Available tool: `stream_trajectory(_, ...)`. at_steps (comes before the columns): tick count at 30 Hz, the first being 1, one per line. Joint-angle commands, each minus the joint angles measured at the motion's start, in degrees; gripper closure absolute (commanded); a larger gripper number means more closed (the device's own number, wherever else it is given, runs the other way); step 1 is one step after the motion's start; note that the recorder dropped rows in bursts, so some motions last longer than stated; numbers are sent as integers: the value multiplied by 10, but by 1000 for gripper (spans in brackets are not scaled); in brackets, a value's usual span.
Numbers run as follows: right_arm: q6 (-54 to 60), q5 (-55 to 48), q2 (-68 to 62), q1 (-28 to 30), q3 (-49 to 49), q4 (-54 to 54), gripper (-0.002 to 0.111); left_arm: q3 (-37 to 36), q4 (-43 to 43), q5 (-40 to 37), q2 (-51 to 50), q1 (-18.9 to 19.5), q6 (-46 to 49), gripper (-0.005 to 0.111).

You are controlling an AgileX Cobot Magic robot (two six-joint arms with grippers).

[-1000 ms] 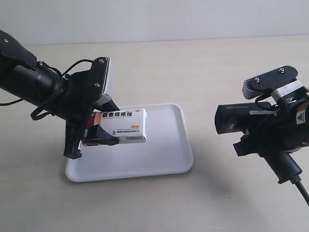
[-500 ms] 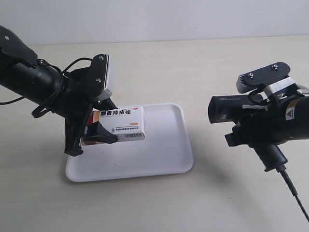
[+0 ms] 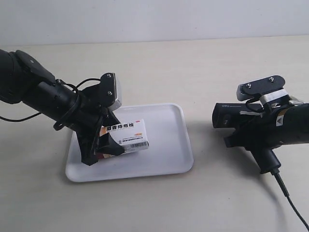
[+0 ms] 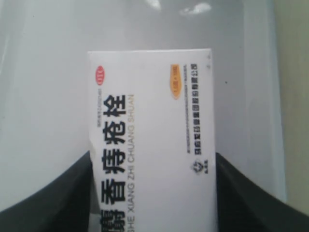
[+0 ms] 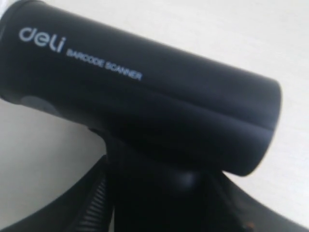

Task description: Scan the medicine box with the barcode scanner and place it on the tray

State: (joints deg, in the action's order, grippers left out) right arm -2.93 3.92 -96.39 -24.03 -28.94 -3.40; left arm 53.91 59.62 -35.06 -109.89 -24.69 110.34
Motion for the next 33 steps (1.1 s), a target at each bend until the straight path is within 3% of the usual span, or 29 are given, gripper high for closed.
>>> stream_trajectory(1,-1,23,-12,5,-2,0,108,2,14,10,-8,-1,3,107)
stream_trajectory(6,-1,40,-30,3,-2,0,103,2,14,11,-14,-1,3,100)
stream_trajectory(11,-1,44,-42,3,-2,19,83,2,18,11,-15,-1,2,60)
stream_trajectory(16,-29,49,-43,3,-2,19,50,2,20,11,-12,-1,-14,17)
stream_trajectory(19,-68,49,-26,3,-2,19,30,2,1,4,1,1,-23,1)
stream_trajectory(23,-49,2,41,3,-2,12,20,2,2,-8,50,2,-64,2)
stream_trajectory(28,-50,-83,207,3,-2,12,29,2,-3,-21,160,2,-151,5)
stream_trajectory(30,-50,-114,285,3,-2,12,42,2,-4,-28,217,2,-187,15)
stream_trajectory(33,-50,-157,426,3,-1,15,71,2,-16,-46,297,2,-267,52)
